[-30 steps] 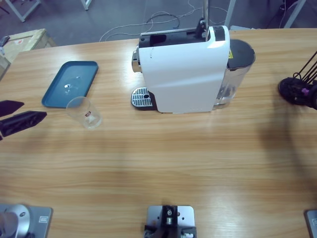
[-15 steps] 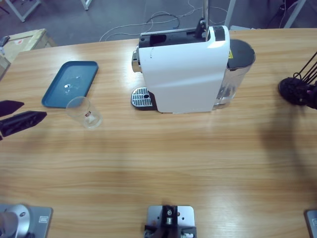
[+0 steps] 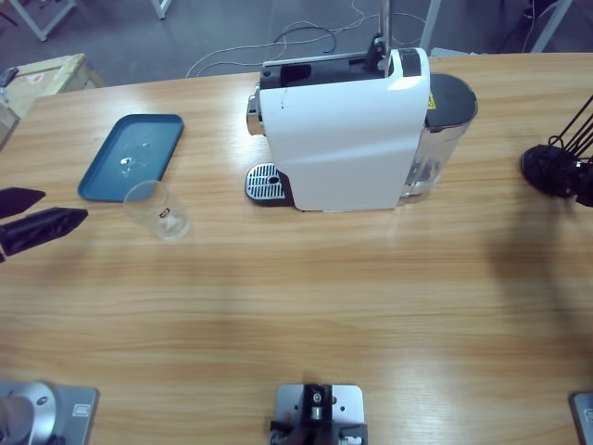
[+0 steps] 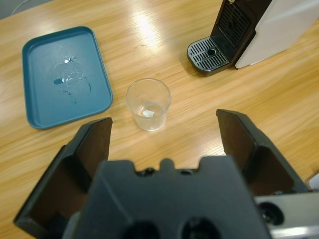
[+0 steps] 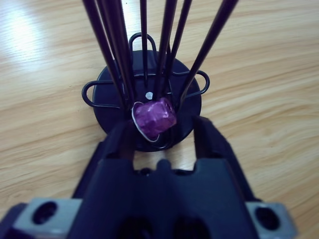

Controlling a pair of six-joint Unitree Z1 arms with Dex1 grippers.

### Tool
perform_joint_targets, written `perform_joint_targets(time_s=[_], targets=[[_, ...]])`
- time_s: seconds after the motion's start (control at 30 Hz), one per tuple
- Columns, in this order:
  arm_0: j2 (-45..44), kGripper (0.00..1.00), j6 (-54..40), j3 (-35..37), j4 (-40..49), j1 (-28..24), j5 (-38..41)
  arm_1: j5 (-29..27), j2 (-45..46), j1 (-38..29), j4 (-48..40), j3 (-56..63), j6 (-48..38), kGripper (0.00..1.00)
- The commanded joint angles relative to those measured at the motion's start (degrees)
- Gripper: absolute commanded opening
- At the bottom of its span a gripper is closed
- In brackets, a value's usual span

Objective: Pour coffee

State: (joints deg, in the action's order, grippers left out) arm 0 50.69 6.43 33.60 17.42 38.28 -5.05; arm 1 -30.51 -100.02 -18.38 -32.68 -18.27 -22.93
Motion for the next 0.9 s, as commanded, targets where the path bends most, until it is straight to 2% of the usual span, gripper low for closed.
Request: perform_joint_targets(time_s=[0.03,0.27,0.4,0.53,0.7,0.8,0.9], targets=[[2.04,0.885,-0.72,-1.21,-0.21,0.72,-0.48,0.45,-1.35,0.98,-1.79,1.3,0.47,0.172],[1.87,0.885,-0.72,-1.26,-0.21,0.69,-0.45,0.22,-0.51,0.98,-2.74,1.83,1.41,0.172],[1.87,0.885,-0.72,-1.26,-0.21,0.74,-0.4,0.08,6.38,0.91,0.73,1.67,2.89,0.168],[1.87,0.885,-0.72,-1.26,-0.19,0.74,-0.4,0.08,16.91,0.28,13.36,-0.38,3.31,0.168],[1.62,0.885,-0.7,-1.35,-0.25,0.72,-0.4,0.68,31.82,-0.69,35.37,-11.63,4.86,0.168],[1.5,0.885,-0.63,-1.35,-0.28,0.74,-0.55,1.33,37.86,-4.75,49.52,-21.67,5.26,0.168],[1.08,0.885,-0.63,-1.47,-0.28,0.74,-0.64,1.87,42.05,-12.15,60.28,-30.79,4.95,0.168]])
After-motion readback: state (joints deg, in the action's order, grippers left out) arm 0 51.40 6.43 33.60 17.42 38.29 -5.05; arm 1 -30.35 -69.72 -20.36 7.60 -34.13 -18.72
